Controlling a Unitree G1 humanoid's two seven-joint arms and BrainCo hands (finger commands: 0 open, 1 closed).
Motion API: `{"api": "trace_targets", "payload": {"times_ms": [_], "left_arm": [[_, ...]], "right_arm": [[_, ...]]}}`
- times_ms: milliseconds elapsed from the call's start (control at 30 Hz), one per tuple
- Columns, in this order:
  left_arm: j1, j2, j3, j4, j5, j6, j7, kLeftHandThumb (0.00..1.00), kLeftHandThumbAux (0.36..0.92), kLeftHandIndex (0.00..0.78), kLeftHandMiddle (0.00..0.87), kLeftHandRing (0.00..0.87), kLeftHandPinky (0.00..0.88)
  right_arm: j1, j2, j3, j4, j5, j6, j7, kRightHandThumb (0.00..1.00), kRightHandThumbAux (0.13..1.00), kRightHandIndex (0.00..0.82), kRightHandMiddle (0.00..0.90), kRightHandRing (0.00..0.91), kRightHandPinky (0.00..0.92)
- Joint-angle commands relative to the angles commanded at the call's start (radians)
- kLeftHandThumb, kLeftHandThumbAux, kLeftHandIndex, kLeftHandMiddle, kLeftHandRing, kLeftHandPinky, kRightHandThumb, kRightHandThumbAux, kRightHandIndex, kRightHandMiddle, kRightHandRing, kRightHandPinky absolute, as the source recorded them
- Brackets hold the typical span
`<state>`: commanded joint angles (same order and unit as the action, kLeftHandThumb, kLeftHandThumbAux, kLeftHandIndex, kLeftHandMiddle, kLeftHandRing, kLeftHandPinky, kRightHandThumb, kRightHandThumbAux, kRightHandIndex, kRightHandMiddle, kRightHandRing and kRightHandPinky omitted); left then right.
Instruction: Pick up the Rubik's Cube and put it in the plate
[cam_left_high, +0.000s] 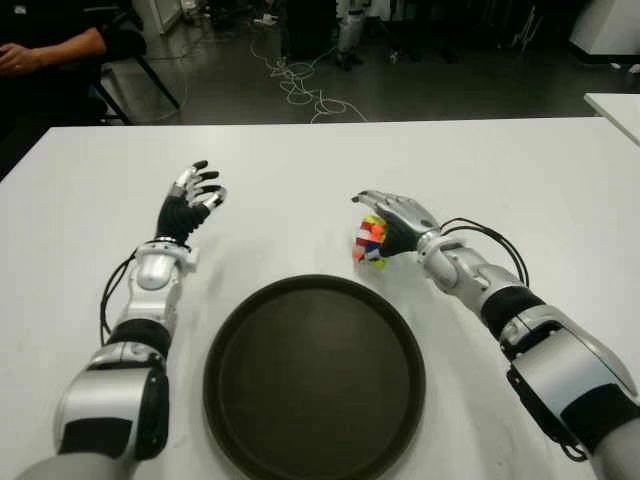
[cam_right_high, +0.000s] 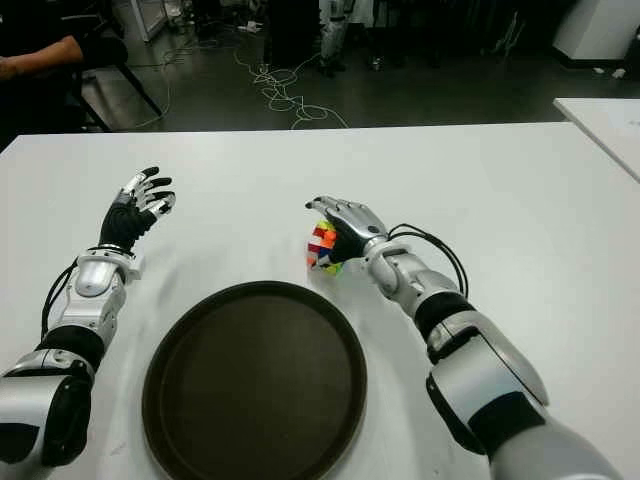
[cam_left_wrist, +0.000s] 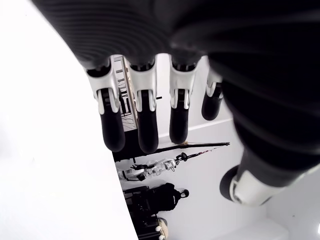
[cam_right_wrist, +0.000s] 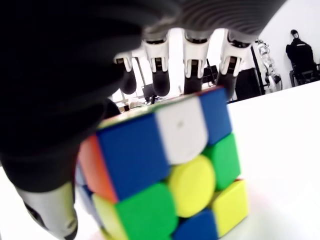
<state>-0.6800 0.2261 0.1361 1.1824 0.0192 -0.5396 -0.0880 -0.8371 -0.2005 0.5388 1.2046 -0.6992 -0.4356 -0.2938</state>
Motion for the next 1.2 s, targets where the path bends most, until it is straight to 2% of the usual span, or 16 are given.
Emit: {"api": "trace_targets", "payload": {"times_ms": [433, 733, 1200], "left_arm": [[0.003, 0.0, -0.005, -0.008, 0.006, -0.007, 0.011, 0.206, 0.683, 0.116, 0.22, 0.23, 0.269], [0.005, -0.003, -0.01, -0.012, 0.011, -0.012, 0.02, 0.203, 0.681, 0.119, 0.212, 0.229, 0.273], [0.001, -0.006, -0.008, -0.013, 0.003, -0.001, 0.007, 0.203, 0.667, 0.111, 0.201, 0.218, 0.259]], "right_arm": [[0.007, -0.021, 0.001, -0.017, -0.002, -0.003, 0.013, 0.0, 0.761, 0.115, 0.118, 0.15, 0.188], [0.012, -0.037, 0.006, -0.032, -0.003, -0.013, 0.053, 0.0, 0.728, 0.095, 0.112, 0.147, 0.168], [0.018, -0.027, -0.002, -0.031, 0.013, -0.045, 0.117, 0.0, 0.723, 0.099, 0.159, 0.208, 0.256]]}}
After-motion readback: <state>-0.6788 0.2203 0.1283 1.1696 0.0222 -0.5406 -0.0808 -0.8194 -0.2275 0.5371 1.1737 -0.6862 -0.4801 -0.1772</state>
